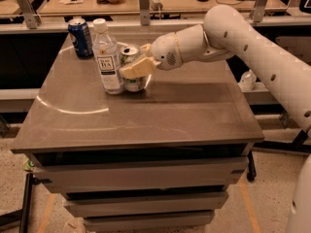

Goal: Move 7up can near blue plastic bottle

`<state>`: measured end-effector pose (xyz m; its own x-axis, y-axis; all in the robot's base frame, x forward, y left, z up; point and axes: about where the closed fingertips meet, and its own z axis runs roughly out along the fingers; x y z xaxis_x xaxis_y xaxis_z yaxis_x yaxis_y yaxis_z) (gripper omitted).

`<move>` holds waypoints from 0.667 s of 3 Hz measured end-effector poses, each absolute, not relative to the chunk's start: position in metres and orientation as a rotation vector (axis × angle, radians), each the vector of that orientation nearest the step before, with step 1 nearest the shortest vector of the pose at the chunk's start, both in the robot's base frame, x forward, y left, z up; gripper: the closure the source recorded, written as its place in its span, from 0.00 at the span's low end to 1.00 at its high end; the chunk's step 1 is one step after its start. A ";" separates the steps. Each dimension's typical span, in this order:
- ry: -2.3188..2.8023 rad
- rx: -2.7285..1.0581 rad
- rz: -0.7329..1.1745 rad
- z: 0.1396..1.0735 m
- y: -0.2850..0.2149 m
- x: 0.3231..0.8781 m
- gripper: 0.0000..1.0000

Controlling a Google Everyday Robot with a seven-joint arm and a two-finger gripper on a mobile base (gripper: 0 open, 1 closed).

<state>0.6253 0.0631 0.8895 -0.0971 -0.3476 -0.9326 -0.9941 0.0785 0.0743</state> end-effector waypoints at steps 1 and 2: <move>1.565 -1.380 1.037 0.889 0.066 0.625 0.82; 1.563 -1.384 1.041 0.889 0.068 0.624 0.58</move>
Offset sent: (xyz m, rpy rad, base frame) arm -0.0005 0.0022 -0.0002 -0.0006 0.0006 0.0046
